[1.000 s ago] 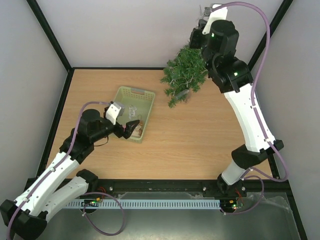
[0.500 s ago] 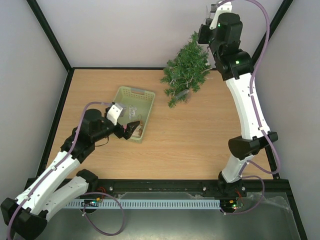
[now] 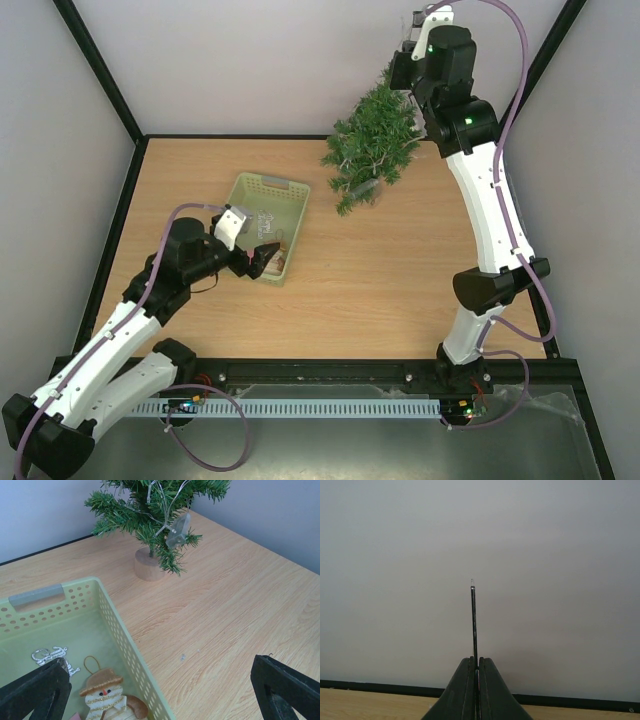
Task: Decorate the small christmas tree
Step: Place the decoration item on the Christmas tree.
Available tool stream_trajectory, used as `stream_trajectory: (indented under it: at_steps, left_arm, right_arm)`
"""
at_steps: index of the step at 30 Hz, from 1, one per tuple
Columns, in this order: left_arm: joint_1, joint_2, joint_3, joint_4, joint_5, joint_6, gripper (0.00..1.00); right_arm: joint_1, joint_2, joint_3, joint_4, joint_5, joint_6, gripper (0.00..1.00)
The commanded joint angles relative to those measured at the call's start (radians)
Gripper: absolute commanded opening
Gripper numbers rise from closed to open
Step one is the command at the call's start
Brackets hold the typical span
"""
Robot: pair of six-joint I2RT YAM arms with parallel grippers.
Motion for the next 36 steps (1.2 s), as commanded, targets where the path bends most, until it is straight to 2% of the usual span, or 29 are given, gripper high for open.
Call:
stream_trajectory:
  at_steps: [1,36]
  left_arm:
    - [-0.002,0.002,-0.011,-0.003,-0.002,0.002,0.99]
    - [-0.002,0.007,-0.017,0.0,-0.002,-0.006,0.99]
  right_arm:
    - [-0.002,-0.003,0.043,-0.032,-0.021,0.009,0.02]
    - [-0.021,0.022,0.064,-0.07,-0.073,0.048,0.02]
